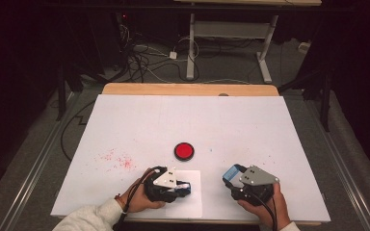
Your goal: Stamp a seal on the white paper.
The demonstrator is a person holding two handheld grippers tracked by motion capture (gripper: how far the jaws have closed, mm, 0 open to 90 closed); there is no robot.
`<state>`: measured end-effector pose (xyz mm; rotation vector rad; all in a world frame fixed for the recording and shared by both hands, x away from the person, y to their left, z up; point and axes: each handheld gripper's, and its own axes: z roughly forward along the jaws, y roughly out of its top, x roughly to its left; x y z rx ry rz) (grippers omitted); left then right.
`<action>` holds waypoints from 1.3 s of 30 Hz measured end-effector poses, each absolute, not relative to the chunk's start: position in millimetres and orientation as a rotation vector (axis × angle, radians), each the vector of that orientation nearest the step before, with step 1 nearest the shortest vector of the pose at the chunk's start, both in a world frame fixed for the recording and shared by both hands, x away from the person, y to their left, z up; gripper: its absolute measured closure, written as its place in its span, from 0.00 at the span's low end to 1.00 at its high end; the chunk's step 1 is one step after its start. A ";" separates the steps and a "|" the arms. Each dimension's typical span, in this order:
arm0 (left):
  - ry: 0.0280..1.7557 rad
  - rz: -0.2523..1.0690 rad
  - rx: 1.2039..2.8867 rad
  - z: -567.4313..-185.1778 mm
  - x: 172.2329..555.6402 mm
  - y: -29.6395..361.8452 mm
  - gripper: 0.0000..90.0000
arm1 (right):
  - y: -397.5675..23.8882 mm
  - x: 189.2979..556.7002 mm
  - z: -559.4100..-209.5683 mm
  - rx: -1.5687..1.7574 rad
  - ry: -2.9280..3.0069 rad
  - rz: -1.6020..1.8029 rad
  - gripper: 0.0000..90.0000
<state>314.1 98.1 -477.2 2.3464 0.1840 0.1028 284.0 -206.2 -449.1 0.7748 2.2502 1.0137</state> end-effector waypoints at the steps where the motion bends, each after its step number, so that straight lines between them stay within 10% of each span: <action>1: 0.186 0.103 2.347 -477.2 313.9 97.9 0.75 | -206.2 284.0 -449.1 0.775 2.251 1.013 0.44; 39: 0.186 0.128 2.351 -477.8 311.5 96.8 0.75 | -206.0 282.7 -447.4 0.768 2.242 1.019 0.44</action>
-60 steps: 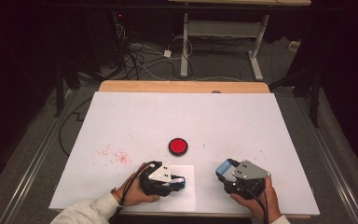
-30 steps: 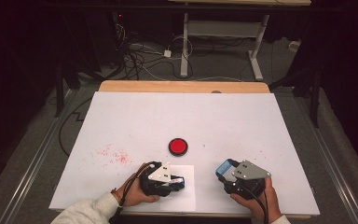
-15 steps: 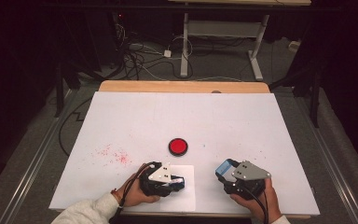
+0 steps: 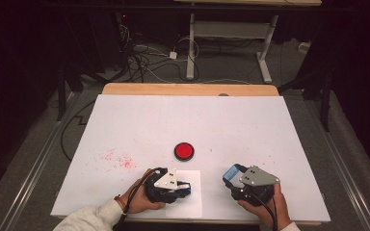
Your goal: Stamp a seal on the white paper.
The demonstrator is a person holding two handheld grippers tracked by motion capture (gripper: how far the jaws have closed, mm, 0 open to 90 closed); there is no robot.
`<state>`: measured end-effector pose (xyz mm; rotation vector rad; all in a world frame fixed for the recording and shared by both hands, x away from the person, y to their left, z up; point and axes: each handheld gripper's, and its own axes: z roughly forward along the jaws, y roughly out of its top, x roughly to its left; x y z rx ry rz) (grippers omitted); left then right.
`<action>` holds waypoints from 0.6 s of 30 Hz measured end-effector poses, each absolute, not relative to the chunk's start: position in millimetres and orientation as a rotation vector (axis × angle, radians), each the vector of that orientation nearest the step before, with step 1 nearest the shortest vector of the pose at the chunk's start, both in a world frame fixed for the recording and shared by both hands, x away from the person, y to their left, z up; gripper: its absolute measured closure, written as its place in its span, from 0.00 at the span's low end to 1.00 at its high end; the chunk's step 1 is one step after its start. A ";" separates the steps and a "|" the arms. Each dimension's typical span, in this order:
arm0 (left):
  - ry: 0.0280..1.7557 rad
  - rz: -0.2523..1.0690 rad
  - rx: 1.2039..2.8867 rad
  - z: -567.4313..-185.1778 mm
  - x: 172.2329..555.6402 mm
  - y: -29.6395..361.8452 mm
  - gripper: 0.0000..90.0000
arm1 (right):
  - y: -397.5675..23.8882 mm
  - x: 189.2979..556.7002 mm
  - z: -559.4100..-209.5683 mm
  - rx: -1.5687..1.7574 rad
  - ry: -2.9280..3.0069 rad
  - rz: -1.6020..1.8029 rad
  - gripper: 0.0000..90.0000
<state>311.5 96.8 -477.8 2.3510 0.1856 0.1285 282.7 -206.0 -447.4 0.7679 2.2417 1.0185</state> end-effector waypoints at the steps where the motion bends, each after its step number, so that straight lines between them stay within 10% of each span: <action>1: 0.184 0.129 2.352 -477.7 311.6 96.7 0.75 | -205.9 282.5 -447.4 0.766 2.242 1.019 0.44; 18: 0.233 0.166 2.232 -450.1 314.2 109.4 0.75 | -205.0 280.2 -445.0 0.749 2.228 1.047 0.44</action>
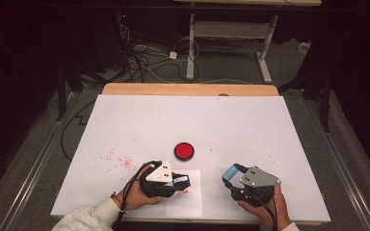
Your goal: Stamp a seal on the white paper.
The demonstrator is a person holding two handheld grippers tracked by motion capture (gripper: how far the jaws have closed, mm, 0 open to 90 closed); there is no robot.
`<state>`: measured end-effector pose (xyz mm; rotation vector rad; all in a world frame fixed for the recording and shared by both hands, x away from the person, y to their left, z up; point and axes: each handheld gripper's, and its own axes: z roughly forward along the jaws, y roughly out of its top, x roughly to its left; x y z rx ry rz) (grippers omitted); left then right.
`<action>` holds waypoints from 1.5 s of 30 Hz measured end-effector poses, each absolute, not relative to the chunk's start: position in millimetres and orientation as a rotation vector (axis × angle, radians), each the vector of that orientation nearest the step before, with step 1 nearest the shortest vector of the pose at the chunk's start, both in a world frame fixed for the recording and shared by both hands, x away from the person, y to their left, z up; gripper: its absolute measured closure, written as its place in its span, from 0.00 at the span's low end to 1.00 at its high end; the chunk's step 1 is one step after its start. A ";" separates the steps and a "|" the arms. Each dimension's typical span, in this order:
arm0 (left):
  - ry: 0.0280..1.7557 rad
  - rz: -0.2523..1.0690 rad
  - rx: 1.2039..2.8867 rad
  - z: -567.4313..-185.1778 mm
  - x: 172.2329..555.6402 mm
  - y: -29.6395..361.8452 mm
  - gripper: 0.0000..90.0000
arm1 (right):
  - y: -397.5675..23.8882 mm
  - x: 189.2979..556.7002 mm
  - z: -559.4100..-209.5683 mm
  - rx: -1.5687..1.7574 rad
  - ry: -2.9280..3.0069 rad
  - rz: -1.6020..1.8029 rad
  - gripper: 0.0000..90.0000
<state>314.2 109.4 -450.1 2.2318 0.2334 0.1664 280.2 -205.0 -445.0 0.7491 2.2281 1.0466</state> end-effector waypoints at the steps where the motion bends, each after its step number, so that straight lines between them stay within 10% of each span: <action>1: 0.235 0.178 2.231 -448.8 314.2 110.3 0.75 | -204.8 280.0 -444.8 0.748 2.227 1.046 0.44; 45: 0.494 0.266 2.063 -428.4 335.5 144.6 0.75 | -206.1 283.8 -446.6 0.745 2.215 1.051 0.45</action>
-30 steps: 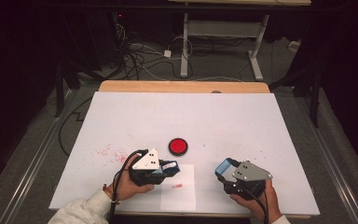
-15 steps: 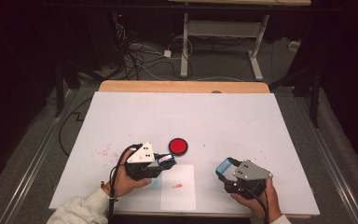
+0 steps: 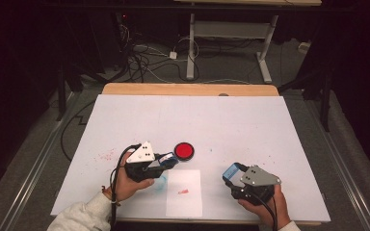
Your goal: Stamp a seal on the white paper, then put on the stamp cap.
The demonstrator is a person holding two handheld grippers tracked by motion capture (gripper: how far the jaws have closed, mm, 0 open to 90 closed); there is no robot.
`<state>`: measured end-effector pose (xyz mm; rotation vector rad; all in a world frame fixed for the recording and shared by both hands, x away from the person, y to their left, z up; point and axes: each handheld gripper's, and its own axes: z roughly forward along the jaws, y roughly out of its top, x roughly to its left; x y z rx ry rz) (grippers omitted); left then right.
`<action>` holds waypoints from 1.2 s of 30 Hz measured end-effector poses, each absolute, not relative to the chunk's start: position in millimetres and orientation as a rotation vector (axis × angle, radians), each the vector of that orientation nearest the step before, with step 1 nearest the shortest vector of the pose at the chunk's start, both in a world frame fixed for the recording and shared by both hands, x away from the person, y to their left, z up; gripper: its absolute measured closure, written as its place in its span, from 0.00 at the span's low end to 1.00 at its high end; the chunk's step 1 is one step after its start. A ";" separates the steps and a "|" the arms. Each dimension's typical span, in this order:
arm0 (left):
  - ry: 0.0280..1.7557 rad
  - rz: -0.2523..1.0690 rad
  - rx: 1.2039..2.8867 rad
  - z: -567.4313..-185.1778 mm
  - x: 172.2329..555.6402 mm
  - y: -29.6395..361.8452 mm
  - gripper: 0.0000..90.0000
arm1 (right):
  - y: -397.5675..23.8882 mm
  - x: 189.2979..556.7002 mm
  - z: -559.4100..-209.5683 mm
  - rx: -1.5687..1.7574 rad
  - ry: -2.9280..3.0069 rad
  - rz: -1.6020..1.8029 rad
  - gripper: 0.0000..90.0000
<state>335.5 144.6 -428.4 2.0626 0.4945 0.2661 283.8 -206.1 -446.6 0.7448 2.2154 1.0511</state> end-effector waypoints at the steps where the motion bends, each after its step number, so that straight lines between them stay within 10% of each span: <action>1: 0.505 0.263 2.059 -428.4 336.2 144.4 0.75 | -205.1 283.8 -446.1 0.743 2.213 1.052 0.45; 36: 0.783 0.191 1.841 -423.5 375.7 120.1 0.75 | -125.0 323.0 -442.6 0.691 2.235 1.096 0.45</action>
